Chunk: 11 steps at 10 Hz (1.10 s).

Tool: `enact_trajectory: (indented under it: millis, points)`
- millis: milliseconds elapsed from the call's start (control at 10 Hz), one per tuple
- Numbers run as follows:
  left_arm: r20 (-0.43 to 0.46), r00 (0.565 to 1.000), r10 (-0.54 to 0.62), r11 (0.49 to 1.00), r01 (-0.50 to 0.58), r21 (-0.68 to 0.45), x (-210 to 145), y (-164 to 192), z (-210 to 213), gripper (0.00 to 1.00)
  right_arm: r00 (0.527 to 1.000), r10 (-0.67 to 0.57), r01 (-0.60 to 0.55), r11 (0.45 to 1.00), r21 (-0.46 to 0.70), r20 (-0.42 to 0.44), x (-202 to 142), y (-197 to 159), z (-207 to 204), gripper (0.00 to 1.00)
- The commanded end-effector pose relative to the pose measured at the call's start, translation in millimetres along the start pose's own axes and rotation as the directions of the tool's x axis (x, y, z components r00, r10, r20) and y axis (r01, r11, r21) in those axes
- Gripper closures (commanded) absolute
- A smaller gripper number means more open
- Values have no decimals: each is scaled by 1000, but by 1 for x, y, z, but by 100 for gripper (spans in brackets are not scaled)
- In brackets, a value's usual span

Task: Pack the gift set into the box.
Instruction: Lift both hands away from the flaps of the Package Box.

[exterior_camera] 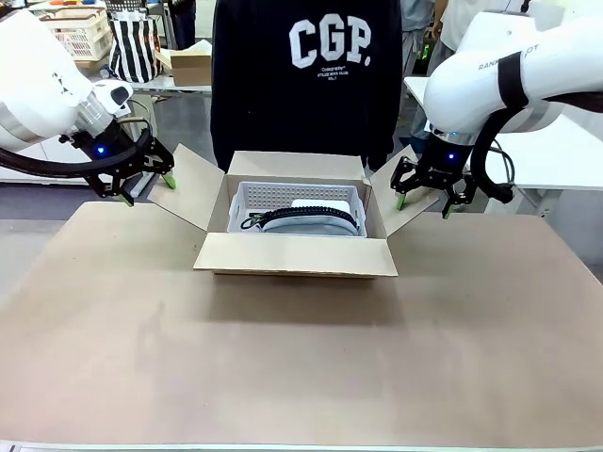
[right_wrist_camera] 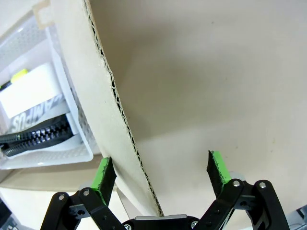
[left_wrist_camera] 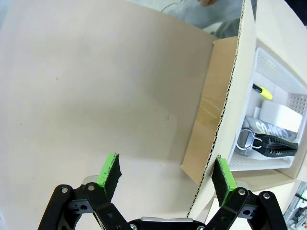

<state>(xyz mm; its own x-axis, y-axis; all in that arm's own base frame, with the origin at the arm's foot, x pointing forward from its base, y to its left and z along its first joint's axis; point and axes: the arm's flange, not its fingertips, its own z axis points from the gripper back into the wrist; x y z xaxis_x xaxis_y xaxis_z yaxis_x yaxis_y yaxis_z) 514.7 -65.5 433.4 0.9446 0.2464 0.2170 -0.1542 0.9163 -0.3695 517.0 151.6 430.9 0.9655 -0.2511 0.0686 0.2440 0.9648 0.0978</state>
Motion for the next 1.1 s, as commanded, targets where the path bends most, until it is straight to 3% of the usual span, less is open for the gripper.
enact_trajectory:
  millis: [0, 400, 500, 600, 800, 1000]
  points:
    - [3, 1000, 8, 1000, -8, 14, 0, -1, 1, 0, 1000, -16, 16, 1000, -16, 4, 2, 3, 2, 0]
    - [3, 1000, 8, 1000, -8, 14, 0, -1, 1, 0, 1000, 0, 0, 1000, 0, 0, 0, 0, 0, 0]
    - [0, 1000, 0, 1000, 0, 0, 0, 0, 0, 0, 999, 20, -17, 995, 94, -33, 1, -5, 24, 0]
    - [40, 999, -15, 999, 17, -38, -8, -13, 35, 0, 999, 20, -15, 989, 148, -36, -6, -18, 59, 0]
    - [88, 993, -79, 977, 94, -191, -35, -30, 113, 0, 998, 32, -10, 940, 340, -58, -33, -47, 135, 0]
    - [46, 976, -212, 856, 208, -474, -70, -25, 163, 0, 986, 121, -47, 868, 495, -117, -65, -74, 172, 0]
